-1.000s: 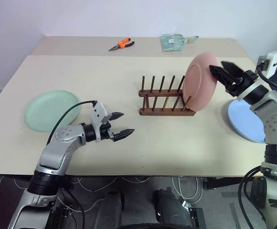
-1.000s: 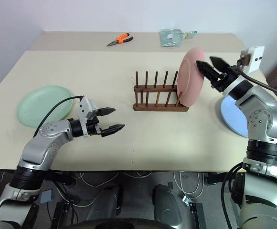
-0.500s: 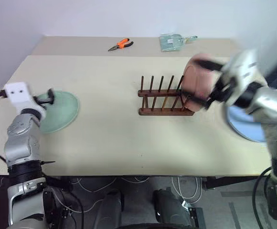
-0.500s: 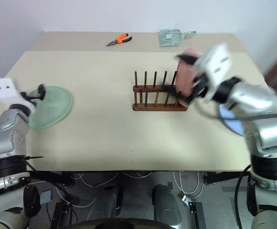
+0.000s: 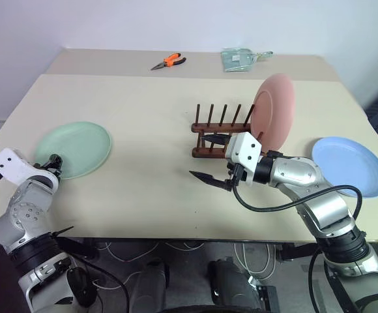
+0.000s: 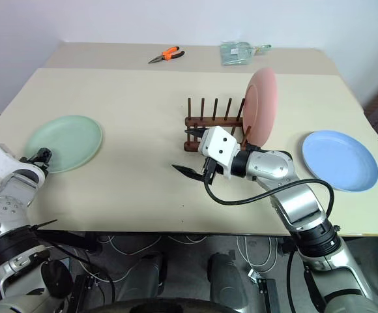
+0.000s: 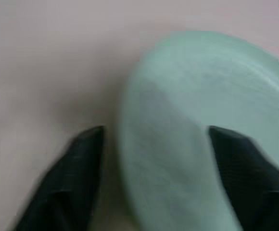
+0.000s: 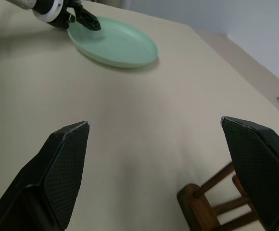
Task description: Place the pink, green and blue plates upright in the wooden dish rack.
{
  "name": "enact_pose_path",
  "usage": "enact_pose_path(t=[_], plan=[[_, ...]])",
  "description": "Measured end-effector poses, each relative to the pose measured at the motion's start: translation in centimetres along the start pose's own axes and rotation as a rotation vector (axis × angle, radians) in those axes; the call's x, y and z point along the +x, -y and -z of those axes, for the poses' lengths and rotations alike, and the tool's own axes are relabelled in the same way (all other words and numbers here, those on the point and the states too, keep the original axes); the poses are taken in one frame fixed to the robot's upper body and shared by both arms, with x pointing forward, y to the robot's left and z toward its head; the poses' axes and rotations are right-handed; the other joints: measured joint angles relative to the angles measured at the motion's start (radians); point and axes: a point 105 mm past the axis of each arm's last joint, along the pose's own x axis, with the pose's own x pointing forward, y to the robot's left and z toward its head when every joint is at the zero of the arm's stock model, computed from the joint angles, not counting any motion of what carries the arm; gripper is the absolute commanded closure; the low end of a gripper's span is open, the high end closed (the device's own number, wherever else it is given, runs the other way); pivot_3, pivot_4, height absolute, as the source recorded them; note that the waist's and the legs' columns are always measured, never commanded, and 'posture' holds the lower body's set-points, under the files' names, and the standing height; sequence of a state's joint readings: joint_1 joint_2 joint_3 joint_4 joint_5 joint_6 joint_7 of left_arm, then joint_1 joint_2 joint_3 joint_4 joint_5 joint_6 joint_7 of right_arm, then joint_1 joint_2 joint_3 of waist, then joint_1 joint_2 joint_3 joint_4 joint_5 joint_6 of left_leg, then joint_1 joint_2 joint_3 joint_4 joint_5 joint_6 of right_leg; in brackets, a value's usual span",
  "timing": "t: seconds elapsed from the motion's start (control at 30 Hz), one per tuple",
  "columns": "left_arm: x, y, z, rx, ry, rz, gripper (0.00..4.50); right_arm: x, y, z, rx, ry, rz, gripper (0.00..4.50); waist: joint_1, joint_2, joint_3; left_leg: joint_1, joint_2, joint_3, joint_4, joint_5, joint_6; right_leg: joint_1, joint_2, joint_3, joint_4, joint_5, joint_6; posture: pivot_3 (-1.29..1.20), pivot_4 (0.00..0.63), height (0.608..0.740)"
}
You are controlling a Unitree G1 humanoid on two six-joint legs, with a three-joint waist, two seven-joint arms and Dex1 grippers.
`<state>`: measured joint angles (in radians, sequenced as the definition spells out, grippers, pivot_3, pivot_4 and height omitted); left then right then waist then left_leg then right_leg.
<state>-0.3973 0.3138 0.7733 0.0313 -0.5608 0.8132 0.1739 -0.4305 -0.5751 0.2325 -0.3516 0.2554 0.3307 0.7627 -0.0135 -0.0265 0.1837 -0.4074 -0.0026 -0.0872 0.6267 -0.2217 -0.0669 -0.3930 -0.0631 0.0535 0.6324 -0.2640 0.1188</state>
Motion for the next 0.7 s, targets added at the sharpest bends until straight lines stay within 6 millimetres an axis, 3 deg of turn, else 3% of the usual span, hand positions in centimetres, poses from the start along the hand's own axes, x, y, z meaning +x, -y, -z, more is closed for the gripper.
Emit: enact_pose_path(t=[0.13,0.33,0.4,0.43,0.5,0.57,0.67,0.7], plan=[[0.0,-0.2,0.3,-0.055,-0.019,-0.009,4.38,0.1,0.0,0.1,-0.011,-0.002,0.004,0.00,-0.002,0.000,0.000,0.000,0.000,0.000,0.000,0.000,0.000,0.000,0.000,0.000,0.000,0.000,0.000,0.00,0.150,0.740],[0.4,1.3,-0.7,-0.034,0.010,0.043,4.45,0.0,-0.2,0.7,0.037,-0.039,-0.019,0.00,0.000,-0.001,0.000,-0.001,0.000,0.000,0.000,0.000,0.000,0.000,0.000,0.000,0.000,0.000,0.000,0.00,0.150,0.740],[0.1,4.0,-1.7,0.039,0.062,0.154,4.45,-0.1,0.3,0.7,-0.013,-0.052,0.015,0.00,0.005,-0.001,0.000,-0.001,0.000,0.000,0.000,0.000,0.000,0.000,0.000,0.000,-0.001,0.000,0.000,0.00,0.150,0.740],[-0.2,6.3,-2.4,0.066,0.096,0.237,4.45,0.0,0.6,0.5,-0.056,-0.056,0.033,0.00,0.008,-0.002,0.000,-0.002,0.000,0.000,0.001,0.000,0.000,0.000,0.000,0.000,-0.001,0.000,0.000,0.00,0.150,0.740],[-1.6,12.0,-4.2,0.124,0.177,0.424,4.45,0.5,1.3,-0.2,-0.161,-0.051,0.052,0.00,0.011,-0.003,0.001,-0.002,0.000,0.000,0.001,0.000,-0.001,0.000,0.000,0.000,-0.002,0.000,-0.001,0.00,0.150,0.740],[-4.2,17.8,-5.8,0.228,0.264,0.614,4.45,1.5,1.8,-1.0,-0.269,-0.036,0.070,0.00,0.004,-0.003,0.001,-0.002,-0.001,0.001,0.001,0.000,-0.001,0.001,0.000,0.000,-0.003,0.000,0.000,0.00,0.150,0.740],[-7.7,23.0,-5.6,0.322,0.323,0.800,4.45,2.8,2.7,-1.5,-0.391,-0.030,0.104,0.00,-0.012,-0.002,0.000,0.000,0.000,0.003,-0.002,0.000,-0.001,-0.001,0.000,0.002,-0.002,0.000,0.000,0.00,0.150,0.740],[-8.3,23.9,-5.1,0.333,0.317,0.834,4.45,3.3,3.0,-1.5,-0.419,-0.033,0.116,0.00,-0.016,-0.002,0.000,0.000,0.000,0.003,-0.003,0.000,-0.001,-0.002,0.000,0.002,-0.001,0.000,0.000,0.00,0.150,0.740]])
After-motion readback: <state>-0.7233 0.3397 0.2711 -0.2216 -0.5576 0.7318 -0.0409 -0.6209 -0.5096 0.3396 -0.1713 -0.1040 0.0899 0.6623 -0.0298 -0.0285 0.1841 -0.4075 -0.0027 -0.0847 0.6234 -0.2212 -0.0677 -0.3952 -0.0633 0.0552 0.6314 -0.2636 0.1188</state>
